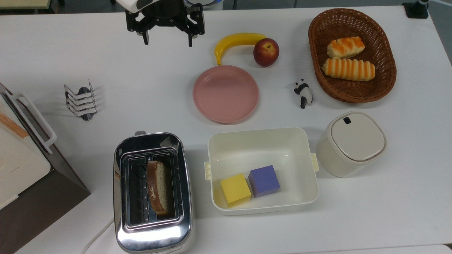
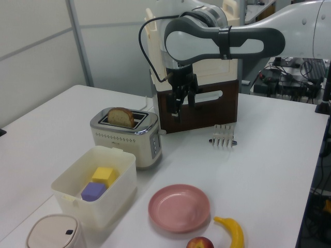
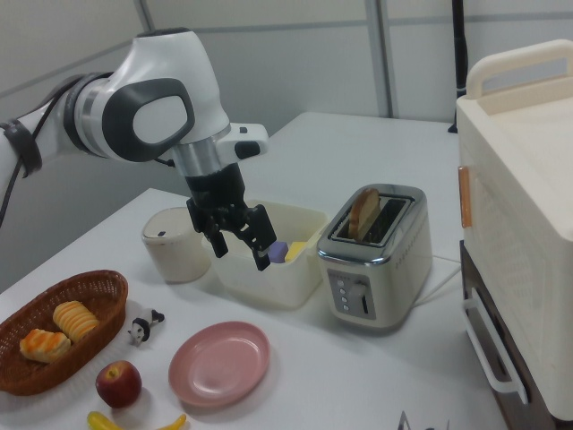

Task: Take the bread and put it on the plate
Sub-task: 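Move the open gripper over the toaster and lower onto the bread slice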

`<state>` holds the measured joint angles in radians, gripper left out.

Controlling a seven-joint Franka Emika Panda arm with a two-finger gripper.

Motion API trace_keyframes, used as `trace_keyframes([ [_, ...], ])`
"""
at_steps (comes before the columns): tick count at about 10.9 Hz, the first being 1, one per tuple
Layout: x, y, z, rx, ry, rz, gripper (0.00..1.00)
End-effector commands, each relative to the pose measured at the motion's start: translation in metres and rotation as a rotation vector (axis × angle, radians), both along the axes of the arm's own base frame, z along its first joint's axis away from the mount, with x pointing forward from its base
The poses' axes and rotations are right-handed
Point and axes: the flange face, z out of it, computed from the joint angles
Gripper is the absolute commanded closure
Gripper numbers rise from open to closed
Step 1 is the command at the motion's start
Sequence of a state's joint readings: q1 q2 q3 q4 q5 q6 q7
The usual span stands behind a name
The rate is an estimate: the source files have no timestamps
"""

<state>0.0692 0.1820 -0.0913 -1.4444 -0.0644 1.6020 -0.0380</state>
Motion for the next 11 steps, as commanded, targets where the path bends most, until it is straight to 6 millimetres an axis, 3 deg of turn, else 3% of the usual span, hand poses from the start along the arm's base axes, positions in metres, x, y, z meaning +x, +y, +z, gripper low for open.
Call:
trace_keyframes([
  [1, 0.011, -0.018, -0.003, 0.046, -0.105, -0.04, 0.0],
  [4, 0.027, -0.02, -0.016, 0.042, -0.151, -0.039, 0.0],
  [8, 0.062, -0.034, -0.035, 0.026, -0.328, -0.046, 0.0],
  [11, 0.101, -0.033, -0.068, 0.009, -0.508, -0.042, 0.0],
])
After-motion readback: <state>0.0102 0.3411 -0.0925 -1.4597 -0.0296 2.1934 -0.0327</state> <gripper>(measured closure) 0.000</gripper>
